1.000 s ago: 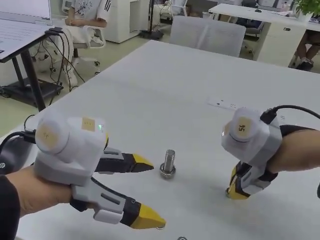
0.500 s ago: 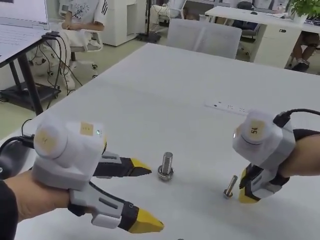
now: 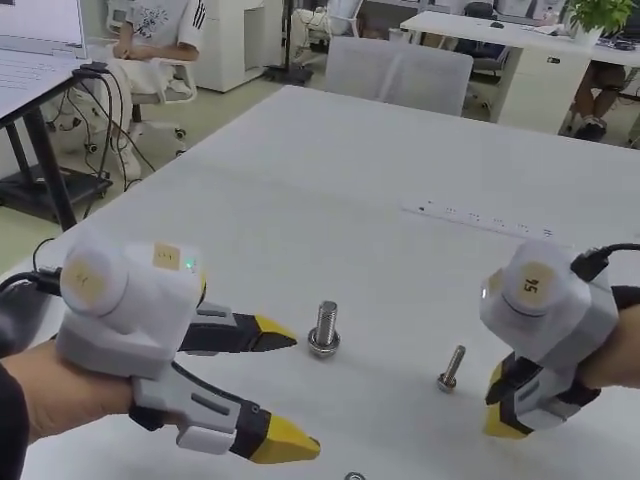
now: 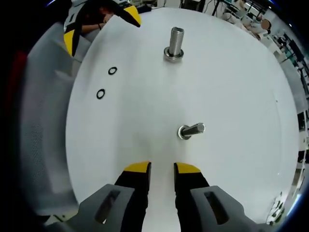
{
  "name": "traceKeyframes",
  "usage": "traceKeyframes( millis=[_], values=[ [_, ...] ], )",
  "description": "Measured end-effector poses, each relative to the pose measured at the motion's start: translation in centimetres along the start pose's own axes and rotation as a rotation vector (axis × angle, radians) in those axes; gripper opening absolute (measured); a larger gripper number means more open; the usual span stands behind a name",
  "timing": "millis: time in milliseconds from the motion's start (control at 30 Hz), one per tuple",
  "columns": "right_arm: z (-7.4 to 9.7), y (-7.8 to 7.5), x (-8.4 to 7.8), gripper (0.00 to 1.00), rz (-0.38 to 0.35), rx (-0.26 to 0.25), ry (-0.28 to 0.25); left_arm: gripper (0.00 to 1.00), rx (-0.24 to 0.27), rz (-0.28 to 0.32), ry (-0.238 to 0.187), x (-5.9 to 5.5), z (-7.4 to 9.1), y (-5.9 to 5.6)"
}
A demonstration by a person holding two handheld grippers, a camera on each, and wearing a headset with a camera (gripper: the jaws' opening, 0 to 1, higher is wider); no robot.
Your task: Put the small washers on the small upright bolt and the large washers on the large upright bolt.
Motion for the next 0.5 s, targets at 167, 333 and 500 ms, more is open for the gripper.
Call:
traceKeyframes(
  millis=[167, 333, 500],
  values=[
    [-0.1, 1.7, 0.1, 0.21, 0.010, 0.015, -0.009, 0.66, 0.002, -0.002, 0.002, 0.0, 0.0, 0.0],
    [-0.2, 3.4, 0.5, 0.21, 0.030, 0.034, -0.022, 0.66, 0.001, -0.003, -0.001, -0.1, 0.1, 0.0],
    [-0.4, 5.1, 1.0, 0.21, 0.052, 0.055, -0.030, 0.66, 0.002, -0.007, -0.003, 0.0, 0.1, 0.0]
  ],
)
Point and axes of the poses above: the centre of the closed fingertips' face, and the gripper's own axes: z roughly backward along the fingers, y roughly to its left, x roughly out of its top, the point moved 10 cm from there along z, roughly backward along the fingers, and after that the axes turned 3 degrees about -z, right-handed, at the moved point
